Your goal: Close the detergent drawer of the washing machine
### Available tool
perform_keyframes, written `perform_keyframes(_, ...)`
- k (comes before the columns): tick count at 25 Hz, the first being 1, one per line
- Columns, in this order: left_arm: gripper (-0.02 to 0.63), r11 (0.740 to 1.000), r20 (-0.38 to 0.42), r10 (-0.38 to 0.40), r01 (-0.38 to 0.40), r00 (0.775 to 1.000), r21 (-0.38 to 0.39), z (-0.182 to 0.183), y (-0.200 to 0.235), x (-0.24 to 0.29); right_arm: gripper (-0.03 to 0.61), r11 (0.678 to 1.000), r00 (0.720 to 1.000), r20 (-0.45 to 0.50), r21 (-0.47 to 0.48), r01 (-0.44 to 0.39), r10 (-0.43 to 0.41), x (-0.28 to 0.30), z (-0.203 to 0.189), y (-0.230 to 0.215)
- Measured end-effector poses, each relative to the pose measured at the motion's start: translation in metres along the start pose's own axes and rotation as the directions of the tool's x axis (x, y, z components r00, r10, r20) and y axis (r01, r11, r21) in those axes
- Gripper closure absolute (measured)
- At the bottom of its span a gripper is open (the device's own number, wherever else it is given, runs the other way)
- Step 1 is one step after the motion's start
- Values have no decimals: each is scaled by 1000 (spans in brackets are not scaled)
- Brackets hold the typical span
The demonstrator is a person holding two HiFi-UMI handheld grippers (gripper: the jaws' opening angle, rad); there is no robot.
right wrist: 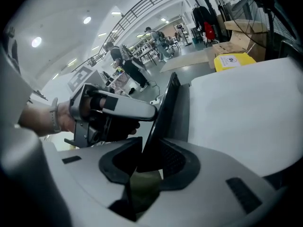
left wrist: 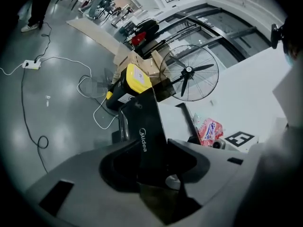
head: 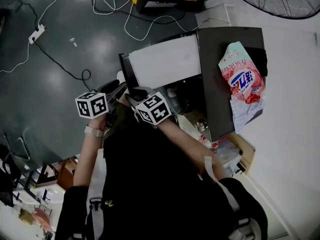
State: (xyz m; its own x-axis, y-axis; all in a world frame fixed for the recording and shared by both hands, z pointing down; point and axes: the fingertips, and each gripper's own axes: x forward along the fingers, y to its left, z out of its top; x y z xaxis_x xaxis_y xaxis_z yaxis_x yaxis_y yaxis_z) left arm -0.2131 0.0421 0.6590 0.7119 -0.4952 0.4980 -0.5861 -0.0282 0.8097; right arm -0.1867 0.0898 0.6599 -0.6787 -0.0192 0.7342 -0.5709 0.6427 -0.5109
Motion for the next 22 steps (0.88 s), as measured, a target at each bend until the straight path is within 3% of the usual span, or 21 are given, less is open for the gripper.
perform_keyframes(10, 492, 994, -36, -108, 109, 993, 8, 4, -24, 9, 476, 1000, 1000, 8, 23, 8, -9, -8, 0, 0)
perform_keyframes(13, 493, 993, -56, -106, 108, 993, 41, 4, -31, 16, 480, 999, 1000, 19, 42, 14, -15, -14, 0, -3)
perform_keyframes(22, 517, 989, -69, -136, 139, 988, 46, 10, -40, 20, 485, 998, 999, 47, 53, 21, -24, -27, 7, -6)
